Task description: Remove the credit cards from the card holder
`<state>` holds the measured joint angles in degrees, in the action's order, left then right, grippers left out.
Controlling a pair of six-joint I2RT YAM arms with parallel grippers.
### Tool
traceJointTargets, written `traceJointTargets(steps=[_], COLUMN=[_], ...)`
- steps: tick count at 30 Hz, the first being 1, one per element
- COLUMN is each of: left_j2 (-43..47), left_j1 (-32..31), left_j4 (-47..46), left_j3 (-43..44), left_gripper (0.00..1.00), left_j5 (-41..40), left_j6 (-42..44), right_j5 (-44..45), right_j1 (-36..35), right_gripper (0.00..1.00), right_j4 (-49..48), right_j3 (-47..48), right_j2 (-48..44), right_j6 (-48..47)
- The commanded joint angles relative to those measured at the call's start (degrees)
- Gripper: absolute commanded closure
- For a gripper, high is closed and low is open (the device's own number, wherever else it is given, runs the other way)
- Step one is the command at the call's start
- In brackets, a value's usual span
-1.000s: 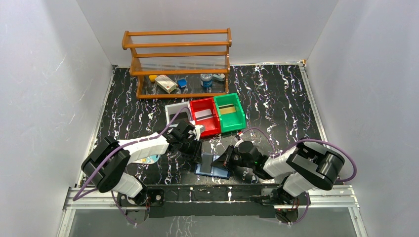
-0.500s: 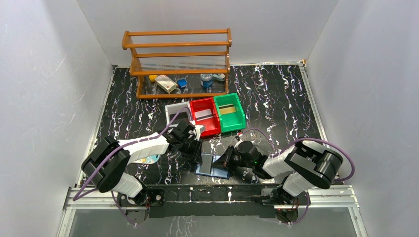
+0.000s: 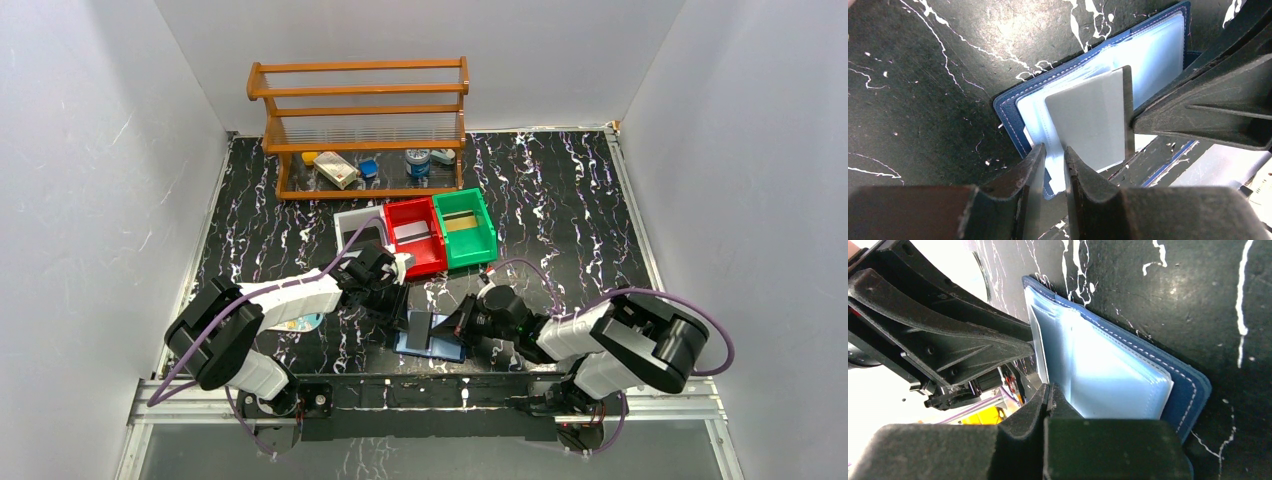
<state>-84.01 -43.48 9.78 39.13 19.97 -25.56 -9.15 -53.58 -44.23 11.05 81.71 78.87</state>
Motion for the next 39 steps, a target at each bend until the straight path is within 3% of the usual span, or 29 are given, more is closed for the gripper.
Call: traceJointTargets(steps=[1,7,15,22,25,32,39], left_j2=[-0.73,0.86,7.64,8.95,5.97,0.85,-0.57], left_j1=[-0.62,-0.63,-0.63,-0.64,-0.64,-0.61,-0.62], left_j4=[3.97,4.45,5.68,-4.41,-6.12,-1.93,-1.27], left_j3=[-0.18,-0.28,3.00,1.42,0.89,-0.17,-1.12], left_gripper=[0.79,0.80,0.68,0.59,0.60,0.66,0.72], left_j5=[-2.82,-3.33,-3.26,10.33,12.35,5.01,3.59], left_j6=[0.95,0.88,0.61,-1.31,-2.91,-2.48,-1.90], right_j5=[1.76,1.82,1.94,2.02,2.09,2.46,2.47], right_j1=[0.46,0.43,0.41,0.43,0.43,0.43,0.44], right_gripper=[0.97,0.97,0.97,0.97,0.96,0.94,0.90], right_j4=[1.84,2.74,3.18,2.66,2.48,0.96,-1.04], right_j3=[-0.64,-0.58,-0.24,-0.41,-0.41,-1.48,-2.08], right_j2=[-2.36,-1.79,-0.19,0.26,0.01,-0.74,-0.64], right_j6=[-0.80,-0.68,-0.24,0.06,0.08,0.77,1.95])
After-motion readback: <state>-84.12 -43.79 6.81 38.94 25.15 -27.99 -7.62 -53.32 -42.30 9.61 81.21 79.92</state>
